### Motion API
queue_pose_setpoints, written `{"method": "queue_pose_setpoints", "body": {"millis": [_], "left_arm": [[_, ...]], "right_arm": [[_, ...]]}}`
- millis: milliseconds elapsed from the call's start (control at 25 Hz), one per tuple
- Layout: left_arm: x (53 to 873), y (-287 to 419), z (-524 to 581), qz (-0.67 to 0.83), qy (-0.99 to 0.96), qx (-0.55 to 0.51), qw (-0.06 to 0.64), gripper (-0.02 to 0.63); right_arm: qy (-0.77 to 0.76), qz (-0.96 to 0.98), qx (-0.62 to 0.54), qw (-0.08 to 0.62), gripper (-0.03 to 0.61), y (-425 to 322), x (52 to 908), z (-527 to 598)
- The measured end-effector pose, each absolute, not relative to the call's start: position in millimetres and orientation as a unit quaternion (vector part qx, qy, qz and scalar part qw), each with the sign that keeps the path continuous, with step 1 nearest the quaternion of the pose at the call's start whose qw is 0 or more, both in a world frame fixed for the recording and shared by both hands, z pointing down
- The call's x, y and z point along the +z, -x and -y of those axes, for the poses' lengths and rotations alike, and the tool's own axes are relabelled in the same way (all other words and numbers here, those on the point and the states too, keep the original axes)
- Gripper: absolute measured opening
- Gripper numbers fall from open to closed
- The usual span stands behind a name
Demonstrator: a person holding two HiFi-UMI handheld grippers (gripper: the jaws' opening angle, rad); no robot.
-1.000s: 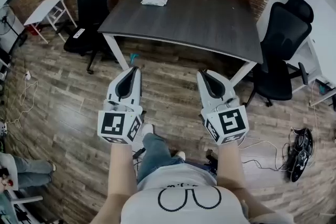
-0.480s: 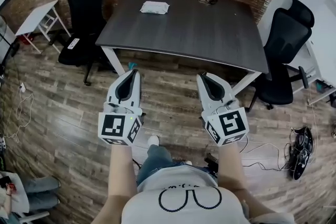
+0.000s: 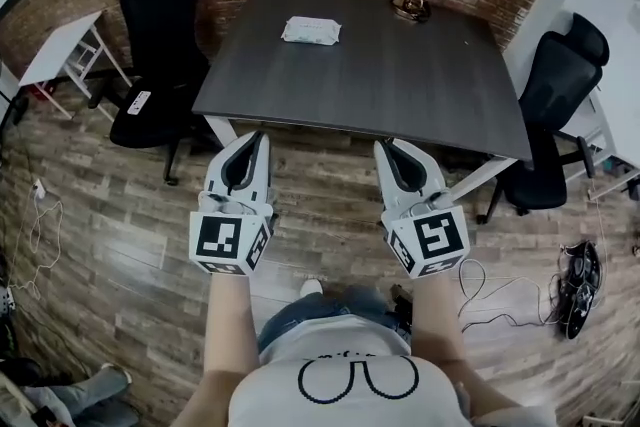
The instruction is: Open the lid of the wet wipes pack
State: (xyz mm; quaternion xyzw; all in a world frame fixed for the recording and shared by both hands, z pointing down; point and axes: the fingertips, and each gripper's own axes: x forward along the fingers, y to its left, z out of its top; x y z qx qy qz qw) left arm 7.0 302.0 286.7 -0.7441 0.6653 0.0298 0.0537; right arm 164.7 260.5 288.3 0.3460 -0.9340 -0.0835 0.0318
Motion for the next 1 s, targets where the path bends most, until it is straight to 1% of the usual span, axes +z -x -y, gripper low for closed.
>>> {"method": "queue_pose_setpoints", "body": {"millis": [320,560,760,1000], "left_arm": [[295,28,-260,-0.645,0.762,0.043,0.036,-0.002],[306,54,-214,-0.644,0.763,0.03,0.032,-0.002],[316,74,-154,-0.636,0.771,0.02,0.022,-0.002],[331,109,-57,-0.649,0.761,-0.008,0.012,-0.002]], "right_arm": [[-0.356,0.93,-0.085,0.046,0.002,-129,293,-210],[-0.355,0.93,-0.083,0.047,0.002,-100,300,-155],[-0.343,0.935,-0.081,0.051,0.002,-72,307,-93],[-0.336,0.938,-0.068,0.06,0.002,-38,320,1]]}}
